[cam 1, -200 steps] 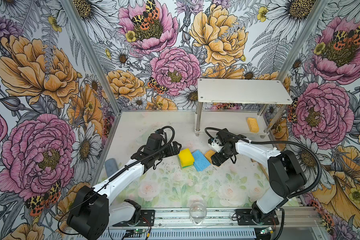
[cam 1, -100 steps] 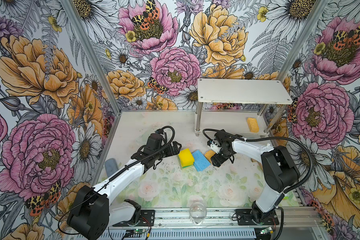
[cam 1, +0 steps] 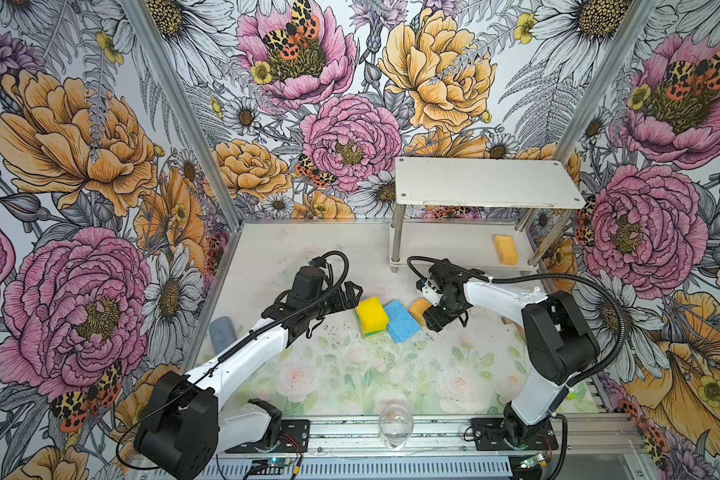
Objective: Place and organize the cleaning sponges onto the shelf
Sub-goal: 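Lower the right gripper and grasp the orange-yellow sponge by its end, then lift the orange-yellow sponge with the right gripper and carry it over the shelf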
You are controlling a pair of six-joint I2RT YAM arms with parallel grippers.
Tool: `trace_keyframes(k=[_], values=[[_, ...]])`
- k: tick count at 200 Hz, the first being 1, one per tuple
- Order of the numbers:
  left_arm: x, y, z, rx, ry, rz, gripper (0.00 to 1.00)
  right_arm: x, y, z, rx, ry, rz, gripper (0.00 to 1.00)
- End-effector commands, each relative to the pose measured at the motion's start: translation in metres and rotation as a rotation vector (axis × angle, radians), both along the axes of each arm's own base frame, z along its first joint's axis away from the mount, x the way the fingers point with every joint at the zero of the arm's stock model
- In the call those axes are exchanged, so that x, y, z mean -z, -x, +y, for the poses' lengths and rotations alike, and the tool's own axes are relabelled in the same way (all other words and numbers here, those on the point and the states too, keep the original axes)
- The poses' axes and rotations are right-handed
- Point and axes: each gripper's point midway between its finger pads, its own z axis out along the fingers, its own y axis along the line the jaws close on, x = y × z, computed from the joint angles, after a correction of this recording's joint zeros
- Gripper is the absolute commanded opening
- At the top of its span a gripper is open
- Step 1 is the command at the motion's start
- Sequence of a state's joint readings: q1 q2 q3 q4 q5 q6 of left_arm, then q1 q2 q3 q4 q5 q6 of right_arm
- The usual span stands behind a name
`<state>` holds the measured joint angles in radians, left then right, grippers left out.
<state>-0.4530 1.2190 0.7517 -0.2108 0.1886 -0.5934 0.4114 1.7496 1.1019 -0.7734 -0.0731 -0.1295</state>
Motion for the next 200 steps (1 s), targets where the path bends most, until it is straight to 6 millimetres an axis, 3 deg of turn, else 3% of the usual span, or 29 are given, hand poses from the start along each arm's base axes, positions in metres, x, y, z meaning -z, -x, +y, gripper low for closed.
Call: trace_keyframes(k=[1, 50, 105, 144, 200], values=[[-0.007, -0.002, 0.004, -0.003, 0.004, -0.039, 0.99, -0.001, -0.007, 0.002, 0.029, -0.003, -0.015, 0.62], [-0.006, -0.002, 0.004, 0.0, 0.008, -0.035, 0.99, -0.003, -0.008, 0.004, 0.11, -0.052, 0.01, 0.46], [-0.006, -0.002, 0.003, 0.001, 0.011, -0.035, 0.99, -0.004, -0.012, -0.021, 0.26, -0.072, 0.024, 0.34], [-0.005, -0.002, 0.003, 0.004, 0.009, -0.031, 0.99, -0.014, -0.015, -0.035, 0.328, -0.096, 0.001, 0.19], [-0.001, -0.001, 0.005, 0.0, 0.001, -0.028, 0.99, -0.03, -0.026, -0.06, 0.419, -0.095, -0.06, 0.14]])
